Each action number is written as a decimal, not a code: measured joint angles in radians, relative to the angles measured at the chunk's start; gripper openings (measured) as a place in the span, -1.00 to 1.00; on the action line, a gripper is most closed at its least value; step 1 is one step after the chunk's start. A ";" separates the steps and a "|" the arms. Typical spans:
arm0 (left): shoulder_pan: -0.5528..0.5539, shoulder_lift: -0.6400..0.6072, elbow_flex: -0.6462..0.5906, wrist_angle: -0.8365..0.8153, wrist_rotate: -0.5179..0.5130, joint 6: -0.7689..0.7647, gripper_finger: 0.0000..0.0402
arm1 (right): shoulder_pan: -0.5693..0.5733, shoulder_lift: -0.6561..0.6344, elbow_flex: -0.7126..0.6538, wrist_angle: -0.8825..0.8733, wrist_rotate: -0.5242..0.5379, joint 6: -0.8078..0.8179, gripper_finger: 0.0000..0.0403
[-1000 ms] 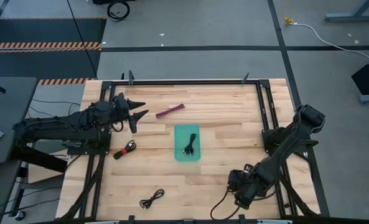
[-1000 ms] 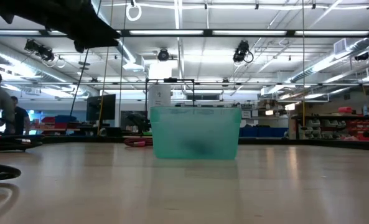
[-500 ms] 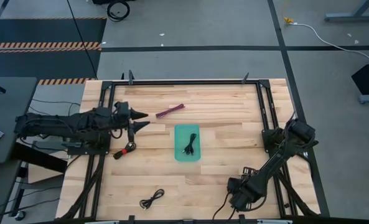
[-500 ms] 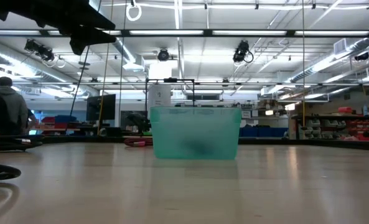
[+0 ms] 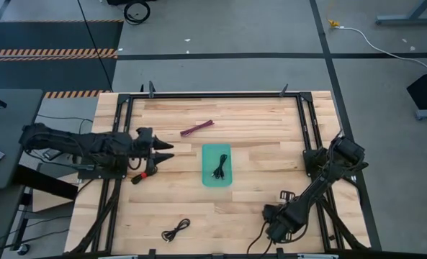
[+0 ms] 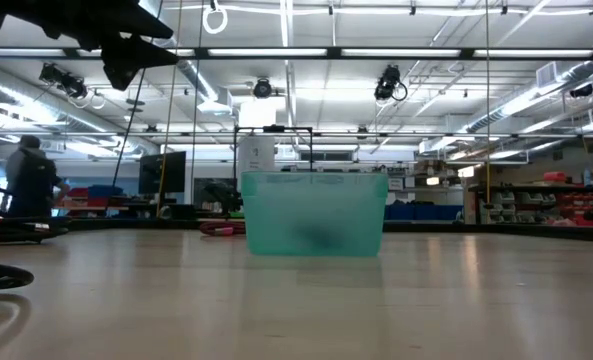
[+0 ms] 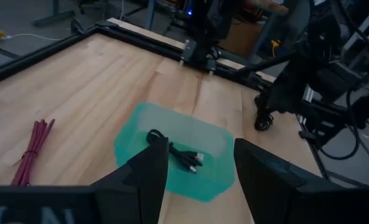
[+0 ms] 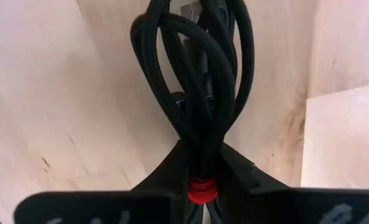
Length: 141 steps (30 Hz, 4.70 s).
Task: Pick and place USB-C Cables
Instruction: Put the bottom right black charger cable into the green bin, then adjust the green bin
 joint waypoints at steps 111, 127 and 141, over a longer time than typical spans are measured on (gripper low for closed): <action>0.001 0.050 0.000 -0.111 -0.069 -0.018 -0.06 | -0.712 -0.009 0.236 0.628 0.178 -0.648 -0.10; 0.001 0.050 0.000 -0.111 -0.069 0.002 -0.06 | -0.720 -0.010 0.130 0.622 0.438 -0.653 -0.12; 0.001 0.050 0.000 -0.111 -0.069 0.002 -0.06 | -0.683 -0.010 0.153 0.734 0.546 -0.810 -0.12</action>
